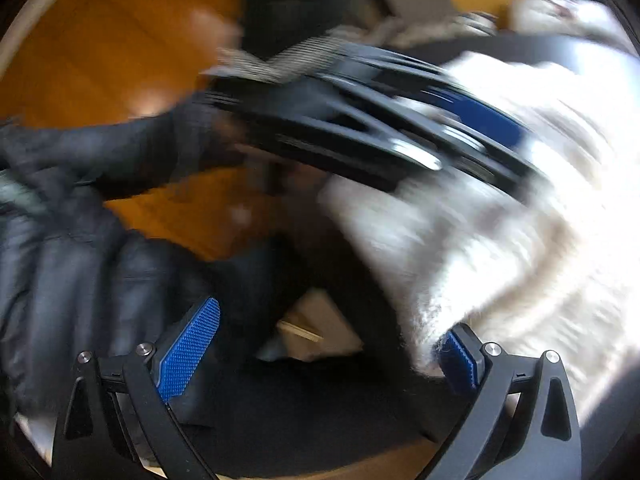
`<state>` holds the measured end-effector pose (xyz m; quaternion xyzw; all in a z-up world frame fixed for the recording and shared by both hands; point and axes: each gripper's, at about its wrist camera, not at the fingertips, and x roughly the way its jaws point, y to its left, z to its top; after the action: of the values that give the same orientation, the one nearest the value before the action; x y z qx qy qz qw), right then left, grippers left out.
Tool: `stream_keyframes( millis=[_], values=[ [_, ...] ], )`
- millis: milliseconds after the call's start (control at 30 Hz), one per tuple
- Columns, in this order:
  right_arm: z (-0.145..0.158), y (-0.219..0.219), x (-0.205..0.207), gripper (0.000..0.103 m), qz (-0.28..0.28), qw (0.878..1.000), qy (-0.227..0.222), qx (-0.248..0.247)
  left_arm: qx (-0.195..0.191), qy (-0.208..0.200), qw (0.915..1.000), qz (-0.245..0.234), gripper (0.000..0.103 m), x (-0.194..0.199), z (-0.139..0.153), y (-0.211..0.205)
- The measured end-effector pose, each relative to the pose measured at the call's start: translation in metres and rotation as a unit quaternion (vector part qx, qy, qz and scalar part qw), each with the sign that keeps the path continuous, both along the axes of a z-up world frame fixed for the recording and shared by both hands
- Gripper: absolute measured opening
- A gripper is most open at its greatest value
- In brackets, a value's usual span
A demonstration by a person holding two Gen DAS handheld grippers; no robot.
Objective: Fold clothes
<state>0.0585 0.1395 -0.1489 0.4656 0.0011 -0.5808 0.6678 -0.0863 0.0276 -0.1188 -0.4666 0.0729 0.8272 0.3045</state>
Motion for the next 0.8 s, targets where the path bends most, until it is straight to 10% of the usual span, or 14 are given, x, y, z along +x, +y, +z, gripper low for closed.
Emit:
stream_keyframes(
  millis=[133, 367, 633, 800],
  values=[
    [-0.031, -0.003, -0.005, 0.101, -0.019, 0.996, -0.007, 0.091, -0.007, 0.003, 1.0000, -0.002, 0.037, -0.002, -0.008, 0.009],
    [0.001, 0.021, 0.012, 0.101, -0.040, 0.993, 0.043, 0.102, 0.073, 0.008, 0.9964, 0.042, 0.037, 0.009, 0.016, -0.033],
    [0.043, 0.023, -0.018, 0.101, -0.084, 0.992, 0.081, 0.035, 0.062, 0.034, 0.9935, 0.090, 0.037, 0.020, 0.010, -0.063],
    [0.012, -0.029, -0.048, 0.100, -0.068, 0.988, 0.078, 0.119, 0.031, 0.038, 0.9959, 0.076, 0.037, 0.023, -0.008, -0.048]
  ],
)
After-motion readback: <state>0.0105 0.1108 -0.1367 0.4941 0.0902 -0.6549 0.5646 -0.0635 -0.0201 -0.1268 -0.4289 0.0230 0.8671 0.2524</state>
